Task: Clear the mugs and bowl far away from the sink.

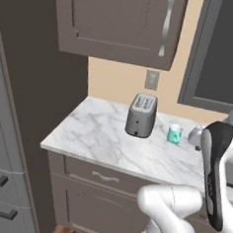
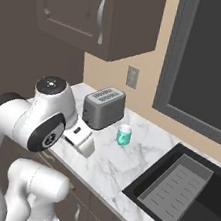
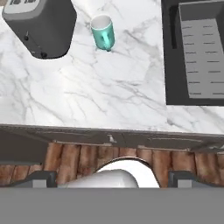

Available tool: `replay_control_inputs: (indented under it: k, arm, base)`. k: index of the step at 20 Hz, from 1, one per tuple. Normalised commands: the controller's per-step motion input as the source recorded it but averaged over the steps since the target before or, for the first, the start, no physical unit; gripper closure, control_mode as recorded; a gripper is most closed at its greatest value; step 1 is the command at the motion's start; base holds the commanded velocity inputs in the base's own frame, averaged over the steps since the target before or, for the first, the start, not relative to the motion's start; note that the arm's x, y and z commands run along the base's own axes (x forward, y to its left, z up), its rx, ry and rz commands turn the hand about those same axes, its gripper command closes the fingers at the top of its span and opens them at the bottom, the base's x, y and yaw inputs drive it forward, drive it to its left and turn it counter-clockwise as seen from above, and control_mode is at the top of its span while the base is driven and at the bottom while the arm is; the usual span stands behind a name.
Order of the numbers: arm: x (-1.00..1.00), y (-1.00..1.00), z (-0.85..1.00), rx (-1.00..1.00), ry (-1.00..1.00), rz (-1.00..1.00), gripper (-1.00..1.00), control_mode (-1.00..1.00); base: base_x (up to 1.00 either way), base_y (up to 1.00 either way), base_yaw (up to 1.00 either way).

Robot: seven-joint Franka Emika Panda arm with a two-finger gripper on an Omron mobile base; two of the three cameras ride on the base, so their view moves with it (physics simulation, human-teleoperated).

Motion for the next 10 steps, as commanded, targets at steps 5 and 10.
replay_control_inputs:
  k: [5,10]
  arm:
    - [0.86,-0.06,-0.22,0.0,0.01,0.26,-1.0,-1.0]
    - [0.9,-0.12,-0.32,0.0,0.08,0.13,-1.0,-1.0]
  base:
    - [0.0,0.0,0.0]
    - [0.0,0.0,0.0]
